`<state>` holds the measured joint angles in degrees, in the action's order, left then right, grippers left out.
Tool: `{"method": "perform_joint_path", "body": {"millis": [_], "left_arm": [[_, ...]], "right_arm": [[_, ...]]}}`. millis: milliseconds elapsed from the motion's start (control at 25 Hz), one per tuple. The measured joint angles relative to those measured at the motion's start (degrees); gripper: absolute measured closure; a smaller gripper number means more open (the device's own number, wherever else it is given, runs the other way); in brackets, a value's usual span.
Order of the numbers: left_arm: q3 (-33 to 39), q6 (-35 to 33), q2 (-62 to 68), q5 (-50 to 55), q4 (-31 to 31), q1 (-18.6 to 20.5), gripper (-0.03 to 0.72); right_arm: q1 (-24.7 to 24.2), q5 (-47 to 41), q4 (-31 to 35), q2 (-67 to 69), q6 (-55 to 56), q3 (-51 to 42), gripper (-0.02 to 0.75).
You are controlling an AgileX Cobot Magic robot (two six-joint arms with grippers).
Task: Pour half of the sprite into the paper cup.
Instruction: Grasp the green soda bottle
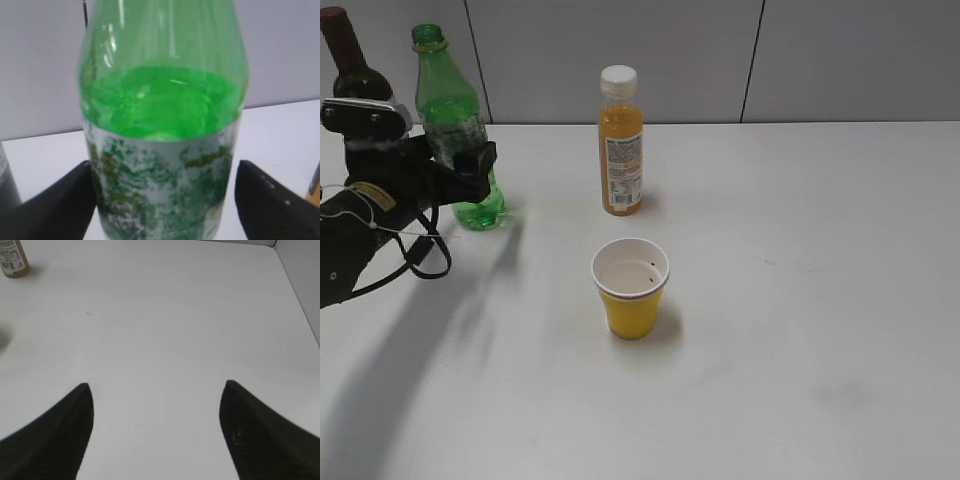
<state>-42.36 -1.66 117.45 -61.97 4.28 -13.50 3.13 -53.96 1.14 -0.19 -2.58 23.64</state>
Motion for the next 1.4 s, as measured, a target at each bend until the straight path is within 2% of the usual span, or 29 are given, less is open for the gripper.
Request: {"method": "perform_joint_path", "body": {"millis": [360,800,1280,1400], "left_arm": [[-5.1,0.0,3.5,1.0,0.1,0.0,0.032],[-8.2,0.0,5.9,1.5,2.1,0.0,0.047],[-8.2,0.0,5.9,1.5,1.7,0.0,0.235],[-8.2,0.0,5.9,1.6,1.7,0.0,0.235]], "right_arm": [[0.0,0.0,0.0,0.0,0.0,0.0,0.146],[0.0,0.0,0.0,0.0,0.0,0.0,0.146],[0.0,0.0,0.1,0.0,0.0,0.0,0.146],[0.0,0.0,0.1,0.0,0.0,0.0,0.146]]}}
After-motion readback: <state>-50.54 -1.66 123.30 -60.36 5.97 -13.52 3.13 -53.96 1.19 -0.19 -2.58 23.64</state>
